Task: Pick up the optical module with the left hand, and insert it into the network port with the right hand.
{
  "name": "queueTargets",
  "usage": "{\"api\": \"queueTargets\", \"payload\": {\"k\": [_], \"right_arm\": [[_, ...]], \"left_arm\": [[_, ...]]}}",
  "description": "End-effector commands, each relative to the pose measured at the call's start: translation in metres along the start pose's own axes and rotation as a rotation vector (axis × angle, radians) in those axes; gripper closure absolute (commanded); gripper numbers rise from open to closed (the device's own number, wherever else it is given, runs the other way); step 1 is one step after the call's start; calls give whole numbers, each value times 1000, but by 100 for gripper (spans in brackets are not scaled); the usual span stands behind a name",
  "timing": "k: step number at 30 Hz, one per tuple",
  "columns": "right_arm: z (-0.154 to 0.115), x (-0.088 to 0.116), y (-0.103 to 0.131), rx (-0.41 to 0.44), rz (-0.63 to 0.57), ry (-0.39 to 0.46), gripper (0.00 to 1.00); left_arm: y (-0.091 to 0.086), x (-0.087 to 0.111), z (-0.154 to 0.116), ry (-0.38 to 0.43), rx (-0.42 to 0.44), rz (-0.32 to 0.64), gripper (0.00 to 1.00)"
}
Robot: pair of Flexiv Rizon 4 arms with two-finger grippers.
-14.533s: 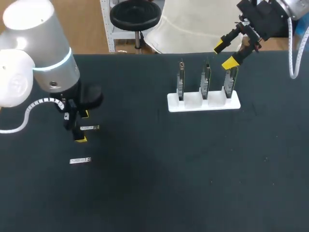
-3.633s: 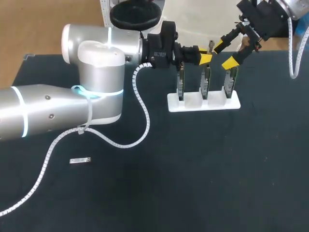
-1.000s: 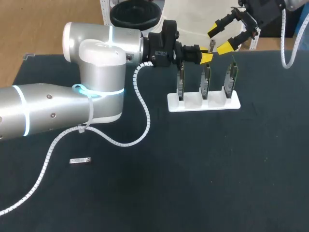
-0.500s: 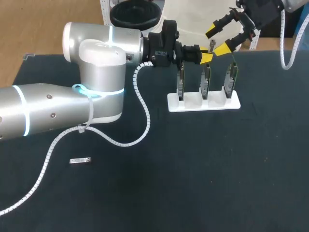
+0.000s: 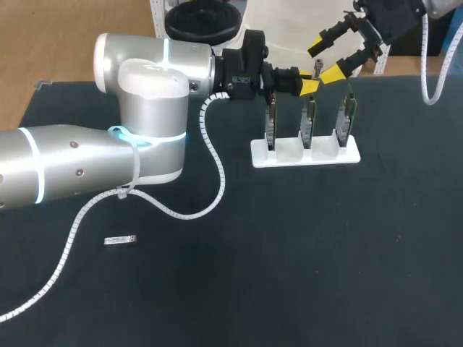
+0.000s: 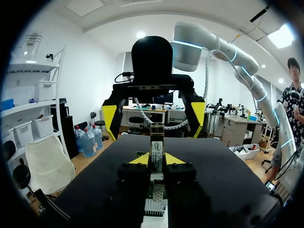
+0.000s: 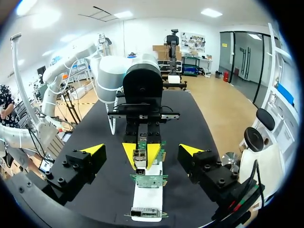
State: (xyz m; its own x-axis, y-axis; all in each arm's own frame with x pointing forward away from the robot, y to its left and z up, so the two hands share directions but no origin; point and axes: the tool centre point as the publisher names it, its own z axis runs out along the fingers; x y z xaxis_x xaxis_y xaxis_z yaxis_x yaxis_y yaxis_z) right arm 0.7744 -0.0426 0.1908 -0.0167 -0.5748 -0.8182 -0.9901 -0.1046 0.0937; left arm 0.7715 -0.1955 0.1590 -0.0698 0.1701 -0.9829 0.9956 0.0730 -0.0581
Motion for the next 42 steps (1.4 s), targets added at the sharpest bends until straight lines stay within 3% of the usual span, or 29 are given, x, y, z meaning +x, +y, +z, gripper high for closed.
{"api": "queueTargets", "payload": {"k": [1, 24, 25, 26, 27, 28, 42], "right_arm": [[0, 0, 3, 13, 0, 1, 100], [1, 0, 5, 15, -3, 11, 100], [1, 0, 5, 15, -3, 11, 100], [1, 0, 5, 16, -4, 10, 100], [1, 0, 5, 16, -4, 10, 100], [1, -1, 5, 16, -5, 10, 100], [1, -1, 6, 19, -7, 7, 100]], "left_arm": [[2, 0, 1, 3, 3, -1, 100], [2, 0, 1, 3, 3, -1, 100], [2, 0, 1, 3, 3, -1, 95], [2, 0, 1, 3, 3, -1, 61], [2, 0, 1, 3, 3, -1, 14], [2, 0, 1, 3, 3, -1, 0], [1, -2, -4, 26, -9, 19, 0]]}}
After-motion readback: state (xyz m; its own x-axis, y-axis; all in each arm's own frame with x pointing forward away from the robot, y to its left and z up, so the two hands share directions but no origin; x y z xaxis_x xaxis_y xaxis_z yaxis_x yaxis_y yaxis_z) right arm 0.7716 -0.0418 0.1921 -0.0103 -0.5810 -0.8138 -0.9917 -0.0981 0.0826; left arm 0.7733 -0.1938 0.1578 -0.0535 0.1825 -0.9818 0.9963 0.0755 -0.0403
